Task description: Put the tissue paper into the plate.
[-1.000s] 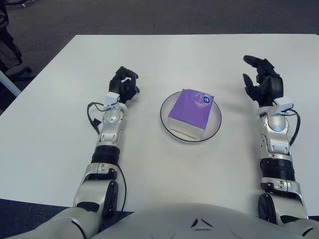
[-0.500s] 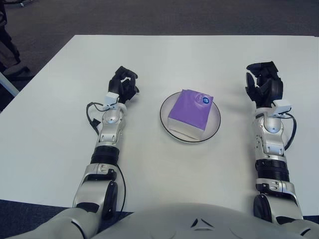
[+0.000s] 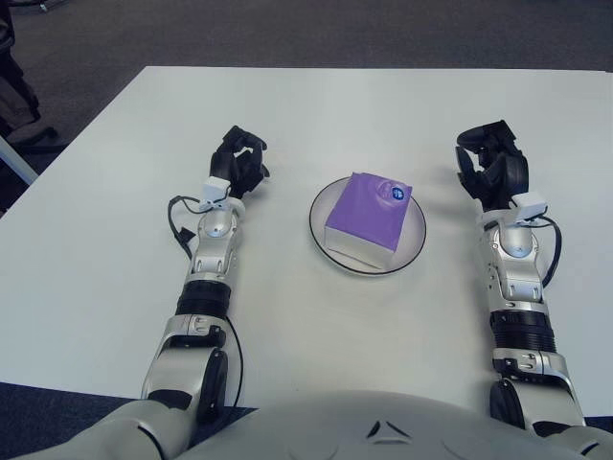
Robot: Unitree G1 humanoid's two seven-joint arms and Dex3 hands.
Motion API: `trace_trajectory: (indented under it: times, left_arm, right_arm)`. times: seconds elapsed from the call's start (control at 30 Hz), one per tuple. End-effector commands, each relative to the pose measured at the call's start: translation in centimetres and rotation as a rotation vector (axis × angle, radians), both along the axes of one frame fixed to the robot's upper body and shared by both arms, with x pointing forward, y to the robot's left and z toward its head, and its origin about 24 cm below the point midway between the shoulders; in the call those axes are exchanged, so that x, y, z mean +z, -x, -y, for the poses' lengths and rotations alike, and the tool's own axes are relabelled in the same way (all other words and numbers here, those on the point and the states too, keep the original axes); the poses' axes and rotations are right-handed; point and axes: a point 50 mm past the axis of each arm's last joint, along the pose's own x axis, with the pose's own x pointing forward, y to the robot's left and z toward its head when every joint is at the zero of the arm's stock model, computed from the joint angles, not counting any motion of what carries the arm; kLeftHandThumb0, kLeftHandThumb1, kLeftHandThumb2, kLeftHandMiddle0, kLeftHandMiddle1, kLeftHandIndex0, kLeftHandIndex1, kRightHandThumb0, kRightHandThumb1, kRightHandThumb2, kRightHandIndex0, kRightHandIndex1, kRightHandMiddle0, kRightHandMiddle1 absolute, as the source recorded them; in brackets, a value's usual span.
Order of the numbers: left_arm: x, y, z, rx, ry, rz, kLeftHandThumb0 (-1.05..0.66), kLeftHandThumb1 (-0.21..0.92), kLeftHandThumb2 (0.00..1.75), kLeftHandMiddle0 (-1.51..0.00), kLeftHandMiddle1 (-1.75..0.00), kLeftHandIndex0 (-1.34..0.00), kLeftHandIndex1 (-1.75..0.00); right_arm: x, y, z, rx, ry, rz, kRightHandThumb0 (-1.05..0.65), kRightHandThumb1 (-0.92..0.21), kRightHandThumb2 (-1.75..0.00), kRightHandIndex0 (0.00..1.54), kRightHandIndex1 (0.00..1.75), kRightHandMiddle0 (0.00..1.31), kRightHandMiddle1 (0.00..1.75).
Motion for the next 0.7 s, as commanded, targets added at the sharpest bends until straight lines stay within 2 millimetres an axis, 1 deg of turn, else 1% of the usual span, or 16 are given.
trace_trajectory:
  times: [0.0,0.07,0.13,0.17,0.2,0.23,0.27,0.43,0.57,0.67]
  left_arm:
    - [-4.8,2.5,-0.2,0.015,0.029,-0.161,-0.35,0.92,0.56,-0.83,-1.75,-0.56,-1.74]
    - [-4.8,2.6,-0.2,0.013,0.030,-0.160,-0.35,0.92,0.56,-0.83,-1.75,-0.56,-1.74]
    - [-4.8,2.6,-0.2,0.013,0.031,-0.159,-0.35,0.92,0.56,-0.83,-1.75,-0.56,-1.74]
    - [-4.7,2.6,-0.2,0.012,0.032,-0.158,-0.35,0.92,0.56,-0.83,-1.75,-0.56,-1.74]
    - [-4.7,2.6,-0.2,0.012,0.032,-0.158,-0.35,0.92,0.56,-0.83,-1.75,-0.56,-1.74]
    - [-4.7,2.6,-0.2,0.012,0.032,-0.157,-0.35,0.92,0.56,-0.84,-1.75,-0.56,-1.74]
    - [-4.7,2.6,-0.2,0.012,0.033,-0.156,-0.35,0.92,0.56,-0.84,-1.75,-0.56,-1.74]
    - [-4.7,2.7,-0.2,0.010,0.032,-0.152,-0.35,0.92,0.56,-0.84,-1.75,-0.56,-1.74]
    - [-4.7,2.7,-0.1,0.008,0.033,-0.146,-0.35,0.92,0.56,-0.84,-1.75,-0.56,-1.74]
    - [-4.7,2.8,-0.1,0.008,0.034,-0.144,-0.35,0.92,0.56,-0.84,-1.75,-0.56,-1.74]
  right_arm:
    - [-6.0,2.9,-0.2,-0.031,-0.051,-0.243,-0.01,-0.92,-0.30,0.53,1.34,0.30,1.51]
    - [-6.1,2.9,-0.3,-0.029,-0.049,-0.249,-0.01,-0.91,-0.30,0.53,1.36,0.31,1.49]
    - [-6.2,3.0,-0.3,-0.026,-0.047,-0.258,-0.01,-0.83,-0.45,0.53,1.42,0.30,1.50]
    - [-6.4,3.0,-0.4,-0.023,-0.043,-0.267,-0.01,-0.81,-0.50,0.53,1.44,0.30,1.51]
    - [-6.5,3.0,-0.4,-0.020,-0.040,-0.274,-0.01,-0.74,-0.62,0.53,1.48,0.30,1.55]
    - [-6.6,3.0,-0.4,-0.017,-0.036,-0.280,-0.01,-0.70,-0.70,0.53,1.50,0.30,1.57]
    - [-6.7,3.0,-0.5,-0.016,-0.034,-0.284,-0.01,-0.67,-0.74,0.53,1.52,0.30,1.59]
    - [-6.9,2.8,-0.4,-0.012,-0.015,-0.302,-0.01,-0.60,-0.89,0.53,1.55,0.29,1.65]
    - [-7.0,2.6,-0.3,-0.020,-0.001,-0.304,-0.01,-0.57,-0.94,0.54,1.56,0.29,1.67]
    - [-7.0,2.5,-0.2,-0.026,0.001,-0.300,-0.01,-0.52,-1.02,0.55,1.59,0.29,1.71]
